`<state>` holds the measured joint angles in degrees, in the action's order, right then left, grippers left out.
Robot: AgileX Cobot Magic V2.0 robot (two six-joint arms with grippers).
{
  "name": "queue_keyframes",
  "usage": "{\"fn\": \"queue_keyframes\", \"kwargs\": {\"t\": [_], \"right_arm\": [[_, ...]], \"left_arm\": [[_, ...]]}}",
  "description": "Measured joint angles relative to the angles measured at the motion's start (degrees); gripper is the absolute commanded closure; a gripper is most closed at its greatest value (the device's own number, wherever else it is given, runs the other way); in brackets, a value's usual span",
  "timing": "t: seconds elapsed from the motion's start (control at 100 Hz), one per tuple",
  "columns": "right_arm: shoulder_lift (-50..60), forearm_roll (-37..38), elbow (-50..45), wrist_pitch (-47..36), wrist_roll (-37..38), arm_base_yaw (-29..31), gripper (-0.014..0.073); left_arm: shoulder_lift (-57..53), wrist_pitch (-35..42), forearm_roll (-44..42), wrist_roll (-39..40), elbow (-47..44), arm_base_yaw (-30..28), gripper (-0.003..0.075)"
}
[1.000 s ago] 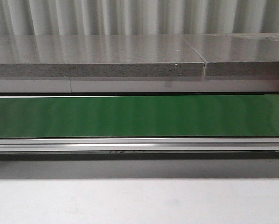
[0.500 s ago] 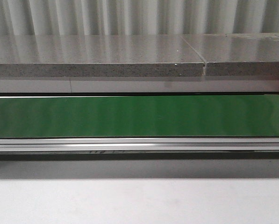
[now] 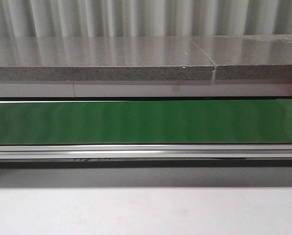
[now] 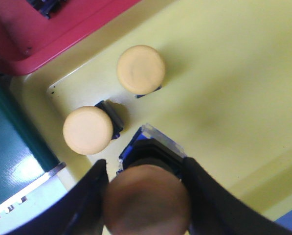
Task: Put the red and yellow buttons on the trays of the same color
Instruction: 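Lower the yellow button onto the yellow tray and open the right gripper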
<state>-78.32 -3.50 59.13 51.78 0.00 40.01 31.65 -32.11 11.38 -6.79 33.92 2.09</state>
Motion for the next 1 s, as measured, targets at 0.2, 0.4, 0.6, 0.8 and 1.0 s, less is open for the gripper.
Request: {"fn": "queue_keyframes", "kwargs": {"t": [0.2, 0.4, 0.6, 0.8, 1.0], "right_arm": [[0.00, 0.40, -1.68, -2.50, 0.70, 0.68, 0.0484], [0.00, 0.40, -4.26, -5.51, 0.80, 0.68, 0.0484], [-0.46, 0.40, -5.49, -7.90, 1.24, 0.90, 0.0484], [-3.88, 0.51, -5.73, -9.06, 1.47, 0.90, 0.0484], [-7.01, 0.51, -5.73, -10.13, 1.60, 0.90, 0.0484]], "left_arm": [[0.00, 0.00, 0.00, 0.00, 0.00, 0.00, 0.0740], [0.00, 0.00, 0.00, 0.00, 0.00, 0.00, 0.0740], [0.00, 0.00, 0.00, 0.00, 0.00, 0.00, 0.0740], [0.00, 0.00, 0.00, 0.00, 0.00, 0.00, 0.0740], [0.00, 0.00, 0.00, 0.00, 0.00, 0.00, 0.0740]]}}
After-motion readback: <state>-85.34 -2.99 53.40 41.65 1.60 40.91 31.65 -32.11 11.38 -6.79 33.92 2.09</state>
